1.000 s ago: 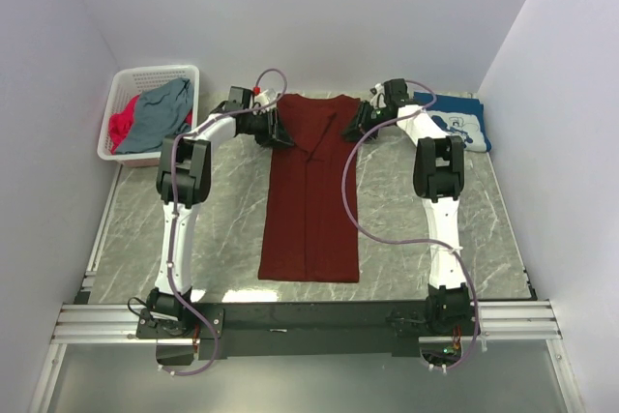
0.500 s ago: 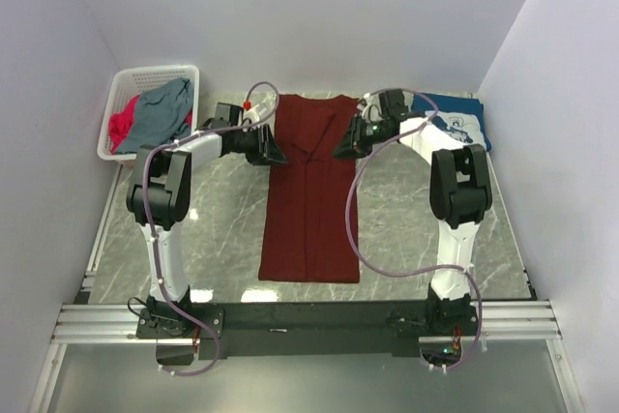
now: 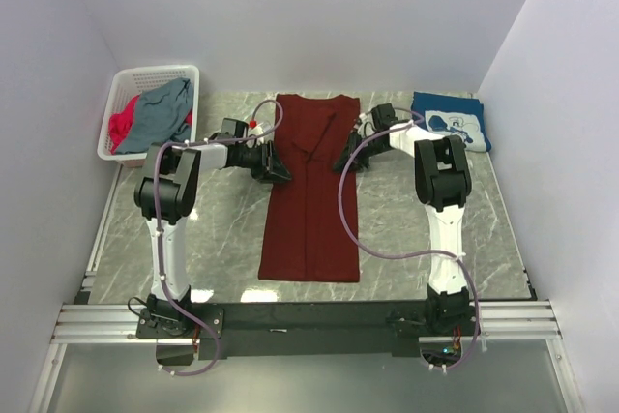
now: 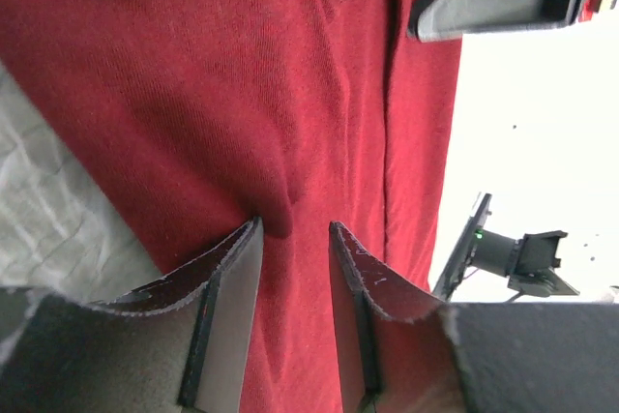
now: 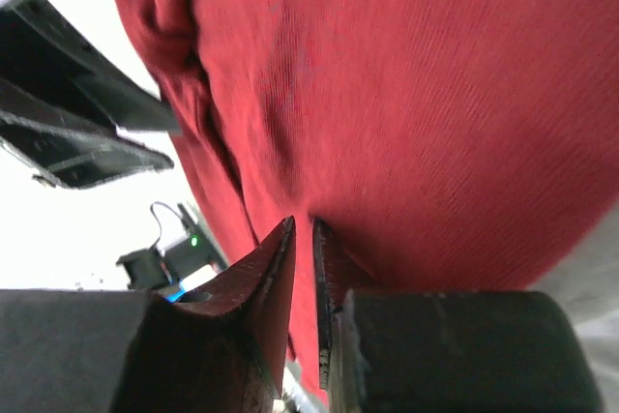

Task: Fold and stack the t-shirts
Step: Fold the tshirt

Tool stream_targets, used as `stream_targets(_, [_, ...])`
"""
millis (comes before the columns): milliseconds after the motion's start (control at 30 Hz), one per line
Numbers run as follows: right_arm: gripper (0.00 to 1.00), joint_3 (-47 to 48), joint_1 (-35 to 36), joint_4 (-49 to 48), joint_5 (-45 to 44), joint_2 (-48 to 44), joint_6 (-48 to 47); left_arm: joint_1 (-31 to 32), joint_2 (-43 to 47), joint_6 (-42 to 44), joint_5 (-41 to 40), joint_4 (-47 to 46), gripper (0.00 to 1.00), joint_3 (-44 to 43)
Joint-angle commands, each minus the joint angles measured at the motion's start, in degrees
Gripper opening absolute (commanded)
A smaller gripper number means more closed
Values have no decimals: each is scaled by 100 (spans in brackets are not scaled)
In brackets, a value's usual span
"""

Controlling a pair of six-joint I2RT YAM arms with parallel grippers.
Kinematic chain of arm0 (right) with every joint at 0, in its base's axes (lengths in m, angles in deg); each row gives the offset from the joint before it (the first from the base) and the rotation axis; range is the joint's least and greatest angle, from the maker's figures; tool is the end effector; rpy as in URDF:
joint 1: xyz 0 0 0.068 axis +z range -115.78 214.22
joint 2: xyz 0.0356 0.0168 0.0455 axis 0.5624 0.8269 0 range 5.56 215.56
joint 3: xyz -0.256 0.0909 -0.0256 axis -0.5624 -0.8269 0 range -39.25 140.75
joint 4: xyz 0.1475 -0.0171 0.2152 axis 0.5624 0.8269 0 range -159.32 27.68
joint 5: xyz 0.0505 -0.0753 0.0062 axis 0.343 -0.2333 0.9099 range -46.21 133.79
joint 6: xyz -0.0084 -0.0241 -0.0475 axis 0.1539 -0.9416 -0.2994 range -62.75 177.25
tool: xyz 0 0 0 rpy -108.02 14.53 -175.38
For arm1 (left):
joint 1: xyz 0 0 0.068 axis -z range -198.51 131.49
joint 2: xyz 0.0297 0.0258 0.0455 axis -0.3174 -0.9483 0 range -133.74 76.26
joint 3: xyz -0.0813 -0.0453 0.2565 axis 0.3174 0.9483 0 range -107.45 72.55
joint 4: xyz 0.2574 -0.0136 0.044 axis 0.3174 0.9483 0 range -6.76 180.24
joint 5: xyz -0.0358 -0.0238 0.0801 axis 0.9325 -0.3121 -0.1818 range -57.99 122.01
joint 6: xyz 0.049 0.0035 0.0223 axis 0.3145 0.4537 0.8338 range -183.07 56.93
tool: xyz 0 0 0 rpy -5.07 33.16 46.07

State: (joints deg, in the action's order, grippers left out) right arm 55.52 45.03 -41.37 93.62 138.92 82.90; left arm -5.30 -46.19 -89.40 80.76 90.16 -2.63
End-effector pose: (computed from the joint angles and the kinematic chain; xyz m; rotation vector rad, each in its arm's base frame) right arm 0.4554 0.1147 0.1106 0.0910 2.7217 1.3720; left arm 0.4115 -0.1240 0.1180 0.0784 2.5431 -1.3482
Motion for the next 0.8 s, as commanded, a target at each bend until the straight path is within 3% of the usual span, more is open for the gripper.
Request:
stream_targets(0, [20, 393, -193, 71, -385, 251, 1, 41, -252, -48, 3, -226, 41, -120])
stream_targets(300, [20, 1105, -386, 413, -745, 472, -86, -20, -324, 22, -182, -33, 41, -454])
stream_targets(400, [24, 1413, -395, 702, -711, 340, -288, -29, -17, 232, -243, 256, 46, -542])
stream_targets(500, [36, 1580, -378, 922, -465, -158, -639, -91, 701, 645, -392, 512, 59, -437])
stream_targets(567, [48, 1519, -369, 1099, -456, -781, -1008, -196, 1177, 995, -620, 669, 75, -262])
stream_targets(667, [57, 1247, -334, 1292, -657, -1791, -1535, -345, 2179, 1688, -814, 907, 99, -51])
stream_targets(767, [57, 896, -264, 1538, -1078, -2819, -2177, -398, 3103, 2567, -1007, 1469, 99, 64])
